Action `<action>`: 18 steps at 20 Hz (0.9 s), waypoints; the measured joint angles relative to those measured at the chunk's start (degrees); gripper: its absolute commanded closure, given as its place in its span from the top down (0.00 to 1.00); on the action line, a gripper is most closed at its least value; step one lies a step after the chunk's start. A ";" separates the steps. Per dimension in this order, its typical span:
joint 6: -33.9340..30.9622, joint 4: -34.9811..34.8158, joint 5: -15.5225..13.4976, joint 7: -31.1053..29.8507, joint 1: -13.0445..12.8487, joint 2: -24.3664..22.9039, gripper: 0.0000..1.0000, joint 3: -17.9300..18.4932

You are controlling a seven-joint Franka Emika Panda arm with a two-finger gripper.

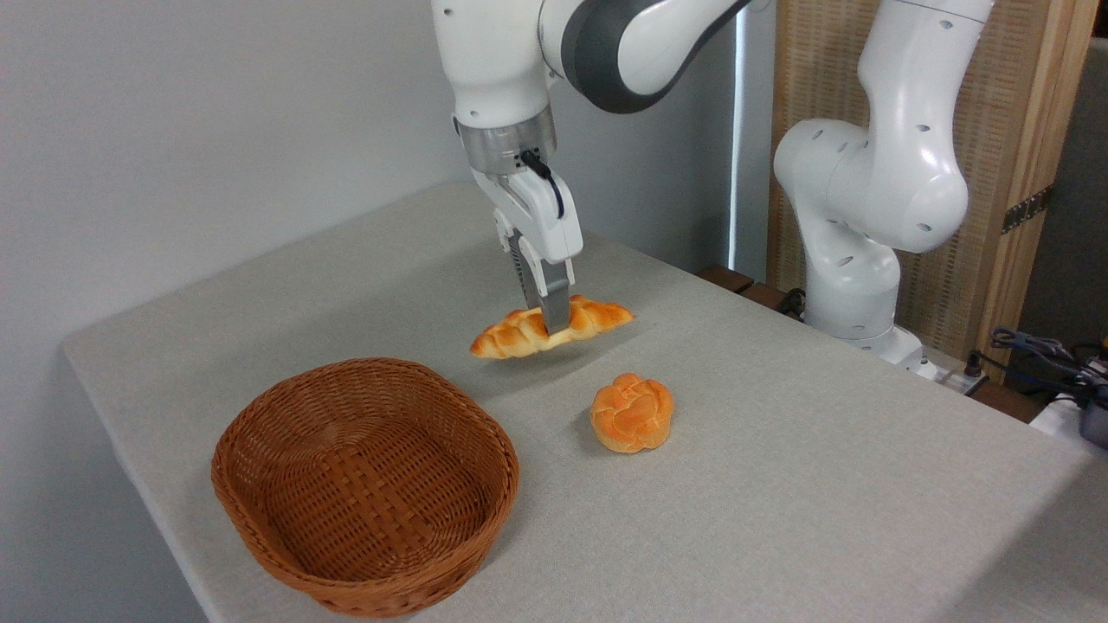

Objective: Put bread into the basket
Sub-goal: 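Lift the braided roll and carry it over the wicker basket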

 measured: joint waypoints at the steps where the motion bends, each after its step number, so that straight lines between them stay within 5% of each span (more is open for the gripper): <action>1: 0.01 1.18 0.00 -0.72 0.06 0.04 0.41 0.60; 6: -0.01 8.67 0.00 -1.31 0.09 1.74 0.46 4.67; 11: 0.49 15.71 -0.06 -8.65 -0.29 9.03 0.46 4.76; 18: 19.65 18.20 -2.15 -20.51 -0.41 17.85 0.46 4.78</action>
